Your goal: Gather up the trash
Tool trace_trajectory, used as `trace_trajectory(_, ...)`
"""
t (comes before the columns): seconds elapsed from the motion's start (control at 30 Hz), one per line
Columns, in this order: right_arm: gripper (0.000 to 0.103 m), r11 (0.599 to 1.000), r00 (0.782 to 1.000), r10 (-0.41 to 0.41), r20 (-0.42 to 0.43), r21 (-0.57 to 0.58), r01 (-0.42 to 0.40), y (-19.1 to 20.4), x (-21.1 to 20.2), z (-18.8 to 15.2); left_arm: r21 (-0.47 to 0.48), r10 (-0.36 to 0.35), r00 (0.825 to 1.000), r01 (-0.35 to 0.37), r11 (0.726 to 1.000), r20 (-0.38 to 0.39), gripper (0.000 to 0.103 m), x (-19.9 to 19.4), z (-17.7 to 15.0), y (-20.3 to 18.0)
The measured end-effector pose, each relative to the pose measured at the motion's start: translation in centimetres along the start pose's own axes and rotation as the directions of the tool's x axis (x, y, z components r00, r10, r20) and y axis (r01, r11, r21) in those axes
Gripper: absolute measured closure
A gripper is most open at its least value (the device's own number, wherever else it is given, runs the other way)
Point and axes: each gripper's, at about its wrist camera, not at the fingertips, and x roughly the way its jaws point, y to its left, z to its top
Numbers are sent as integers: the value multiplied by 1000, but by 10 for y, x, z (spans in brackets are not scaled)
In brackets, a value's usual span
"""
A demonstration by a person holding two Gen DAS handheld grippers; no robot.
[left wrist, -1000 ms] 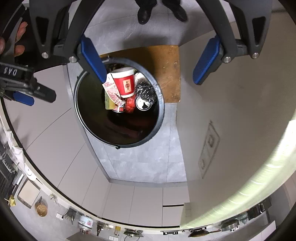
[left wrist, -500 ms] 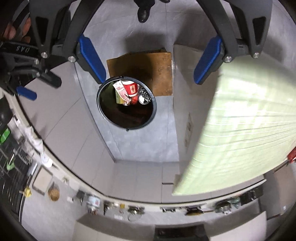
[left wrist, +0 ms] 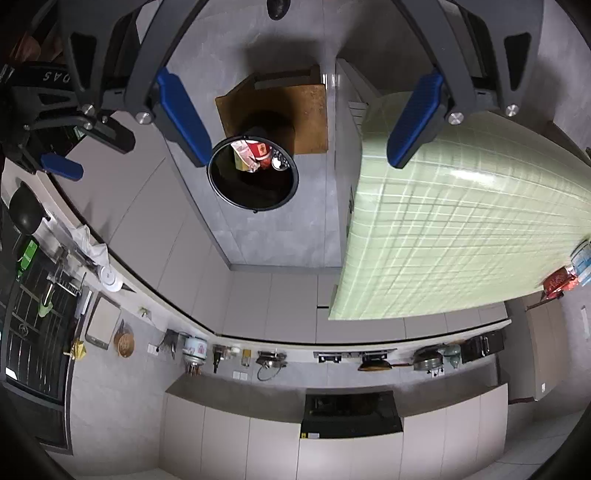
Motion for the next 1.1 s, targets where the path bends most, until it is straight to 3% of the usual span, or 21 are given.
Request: trace_trajectory(1.1, 0, 1000, 999, 20, 38, -11, -20, -3, -9, 11, -9, -5, 1000, 5, 1000, 22, 6, -4, 1, -6)
